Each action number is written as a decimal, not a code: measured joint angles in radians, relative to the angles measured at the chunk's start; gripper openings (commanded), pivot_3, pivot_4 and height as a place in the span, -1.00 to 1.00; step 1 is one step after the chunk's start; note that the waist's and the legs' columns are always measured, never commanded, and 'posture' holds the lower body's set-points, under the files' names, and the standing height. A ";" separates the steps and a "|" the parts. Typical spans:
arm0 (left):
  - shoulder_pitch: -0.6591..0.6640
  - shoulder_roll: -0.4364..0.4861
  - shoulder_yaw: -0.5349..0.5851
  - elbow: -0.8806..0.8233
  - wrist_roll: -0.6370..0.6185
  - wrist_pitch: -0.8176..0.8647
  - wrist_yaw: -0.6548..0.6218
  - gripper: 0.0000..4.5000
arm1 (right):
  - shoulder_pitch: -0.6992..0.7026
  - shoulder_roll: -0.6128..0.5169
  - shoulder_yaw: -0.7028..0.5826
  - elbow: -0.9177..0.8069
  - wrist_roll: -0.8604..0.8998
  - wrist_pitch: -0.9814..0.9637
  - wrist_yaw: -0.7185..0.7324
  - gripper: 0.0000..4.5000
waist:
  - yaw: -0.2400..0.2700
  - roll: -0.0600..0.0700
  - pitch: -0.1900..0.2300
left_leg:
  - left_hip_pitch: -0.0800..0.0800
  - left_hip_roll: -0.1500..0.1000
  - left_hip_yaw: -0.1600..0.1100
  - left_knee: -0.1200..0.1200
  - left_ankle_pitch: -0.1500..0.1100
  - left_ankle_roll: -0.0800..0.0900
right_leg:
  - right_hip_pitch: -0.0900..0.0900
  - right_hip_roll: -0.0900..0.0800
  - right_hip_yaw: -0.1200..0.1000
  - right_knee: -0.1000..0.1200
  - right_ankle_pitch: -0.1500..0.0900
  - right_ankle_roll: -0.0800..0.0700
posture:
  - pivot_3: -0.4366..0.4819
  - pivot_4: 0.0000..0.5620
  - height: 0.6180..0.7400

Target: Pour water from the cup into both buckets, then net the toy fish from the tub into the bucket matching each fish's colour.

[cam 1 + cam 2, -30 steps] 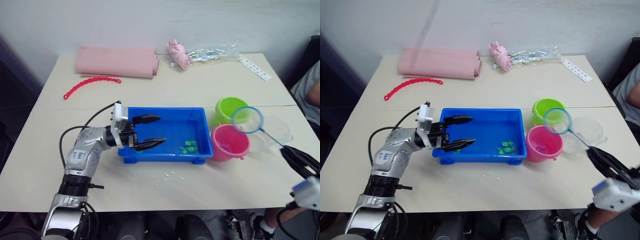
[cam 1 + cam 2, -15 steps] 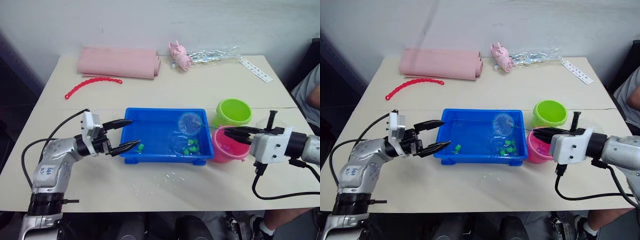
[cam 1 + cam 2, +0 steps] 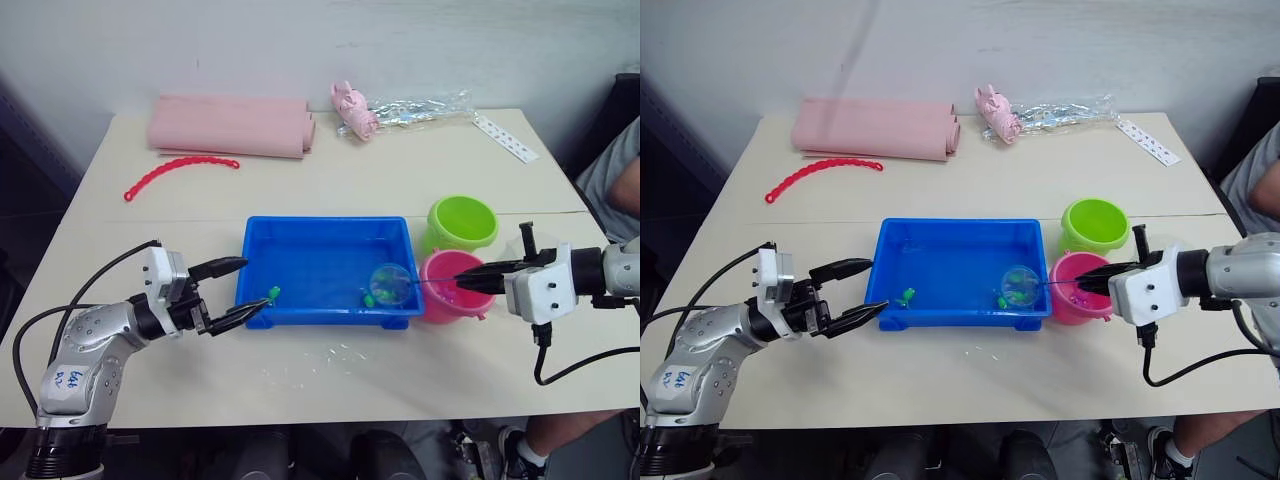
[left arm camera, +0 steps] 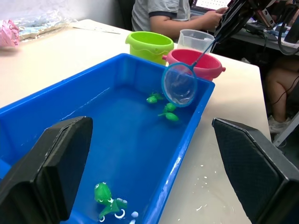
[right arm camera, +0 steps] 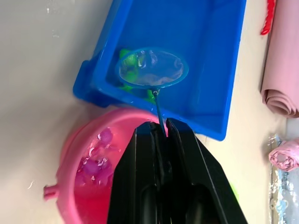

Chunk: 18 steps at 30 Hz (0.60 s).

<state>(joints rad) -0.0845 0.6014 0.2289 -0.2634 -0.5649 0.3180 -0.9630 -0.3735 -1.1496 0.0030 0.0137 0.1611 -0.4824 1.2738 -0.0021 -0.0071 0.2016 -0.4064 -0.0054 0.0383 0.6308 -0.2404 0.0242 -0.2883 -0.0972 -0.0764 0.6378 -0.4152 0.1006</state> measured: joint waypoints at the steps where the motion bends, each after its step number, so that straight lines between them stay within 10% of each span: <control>1: 0.001 -0.002 -0.001 -0.004 0.000 0.001 0.005 0.99 | -0.015 0.000 0.002 0.003 0.000 -0.001 0.009 -1.00 | 0.000 0.000 0.000 | 0.000 0.000 0.000 0.000 0.000 0.000 | 0.000 0.000 0.000 0.000 0.000 0.000 | -0.05 -0.47 1.00; 18: -0.021 -0.005 -0.012 -0.004 0.000 0.008 0.024 0.99 | -0.058 0.009 0.048 0.018 -0.040 -0.017 0.041 -1.00 | 0.000 0.000 0.000 | 0.000 0.000 0.000 0.000 0.000 0.000 | 0.000 0.000 0.000 0.000 0.000 0.000 | -0.05 -0.47 1.00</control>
<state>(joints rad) -0.1060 0.5967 0.2173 -0.2671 -0.5653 0.3260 -0.9393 -0.4319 -1.1403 0.0510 0.0316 0.1209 -0.4990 1.3149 -0.0018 -0.0070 0.2017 -0.4064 -0.0052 0.0383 0.6305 -0.2407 0.0237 -0.2883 -0.0971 -0.0766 0.6373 -0.4152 0.1006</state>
